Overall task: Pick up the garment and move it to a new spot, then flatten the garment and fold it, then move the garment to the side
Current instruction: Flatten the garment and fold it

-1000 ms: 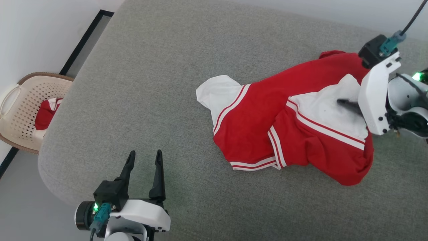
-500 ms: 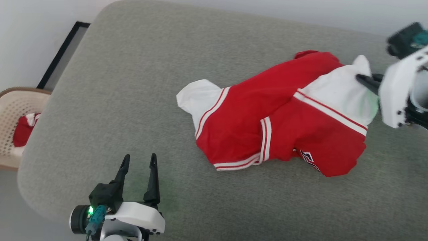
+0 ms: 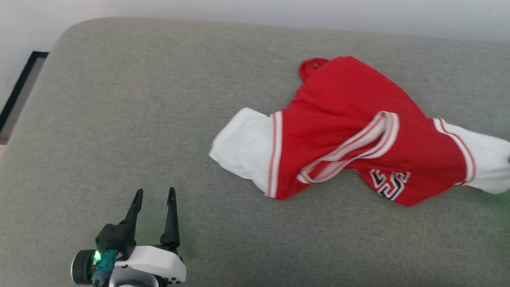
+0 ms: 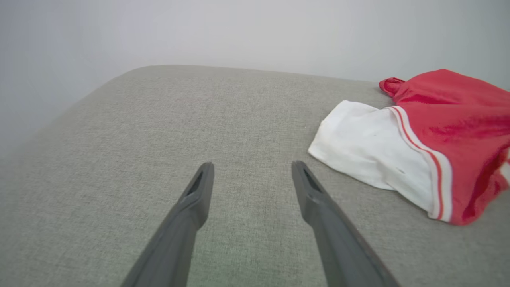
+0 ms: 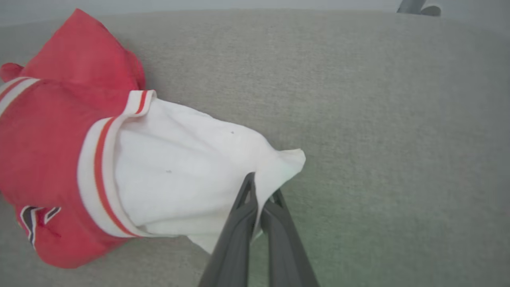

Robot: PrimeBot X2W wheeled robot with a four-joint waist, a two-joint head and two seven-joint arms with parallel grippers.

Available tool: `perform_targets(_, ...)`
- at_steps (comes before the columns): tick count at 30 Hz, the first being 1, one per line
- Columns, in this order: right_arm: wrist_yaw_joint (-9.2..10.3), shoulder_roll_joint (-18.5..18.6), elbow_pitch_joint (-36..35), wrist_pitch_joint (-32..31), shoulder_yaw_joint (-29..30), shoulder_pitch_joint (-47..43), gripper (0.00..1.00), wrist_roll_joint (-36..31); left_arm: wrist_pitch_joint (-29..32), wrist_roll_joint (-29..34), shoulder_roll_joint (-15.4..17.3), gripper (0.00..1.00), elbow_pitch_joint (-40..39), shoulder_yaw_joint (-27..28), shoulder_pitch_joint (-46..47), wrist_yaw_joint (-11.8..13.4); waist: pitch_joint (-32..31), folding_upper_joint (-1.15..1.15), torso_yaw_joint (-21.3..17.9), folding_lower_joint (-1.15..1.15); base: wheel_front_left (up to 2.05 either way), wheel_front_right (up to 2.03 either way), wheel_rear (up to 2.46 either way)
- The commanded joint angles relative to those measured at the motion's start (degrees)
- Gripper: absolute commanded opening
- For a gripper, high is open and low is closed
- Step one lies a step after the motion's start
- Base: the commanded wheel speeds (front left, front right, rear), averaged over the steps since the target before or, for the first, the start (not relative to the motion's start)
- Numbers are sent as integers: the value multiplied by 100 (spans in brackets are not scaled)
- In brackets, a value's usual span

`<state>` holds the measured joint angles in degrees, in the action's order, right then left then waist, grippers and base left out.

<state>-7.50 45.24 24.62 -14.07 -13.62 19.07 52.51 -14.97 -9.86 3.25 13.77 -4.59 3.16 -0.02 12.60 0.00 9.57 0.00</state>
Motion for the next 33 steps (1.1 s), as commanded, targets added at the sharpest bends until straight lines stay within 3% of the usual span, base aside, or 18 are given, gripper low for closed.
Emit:
perform_targets(1, 2, -81, 89, 106, 195, -154, 0, -190, -30, 57, 1, 100, 16, 26, -12, -36, -9, 0, -114, 0, 0, 0, 0)
perform_targets(11, 3, -966, 524, 404, 1477, -707, 0, -1198, -30, 187, 50, 100, 147, 85, 107, -176, -83, 0, -295, 0, 0, 0, 0)
perform_targets(18, 3, -1340, 561, 349, 1906, -720, 1, -1649, -30, 216, 73, 100, 193, 145, 150, -212, -61, 0, -330, 0, 0, 0, 0)
perform_targets(20, 3, -1424, 577, 364, 2043, -693, 9, -1788, -30, 184, 81, 100, 204, 183, 166, -239, -68, 0, -338, 0, 0, 0, 0)
perform_targets(22, 3, -1523, 621, 379, 2112, -735, 26, -1923, -30, 177, 100, 100, 245, 215, 133, -240, -148, 0, -354, 0, 0, 0, 0)
perform_targets(23, 3, -1570, 624, 390, 2135, -754, 51, -1989, -30, 182, 113, 100, 242, 230, 115, -247, -179, 0, -370, 0, 0, 0, 0)
perform_targets(24, 3, -1622, 615, 402, 2148, -763, 100, -2058, -30, 196, 126, 100, 244, 235, 87, -260, -207, 0, -394, 0, 0, 0, 0)
perform_targets(29, 3, -1738, 429, 641, 2419, -874, 100, -2293, -30, 232, 244, 100, 181, 185, 47, -374, -312, 0, -480, 0, 0, 0, 0)
perform_targets(33, 2, -1797, 157, 921, 2720, -1005, 100, -2454, 2, 285, 615, 100, 64, 1, 270, -583, -329, 0, -543, 0, 0, 0, 0)
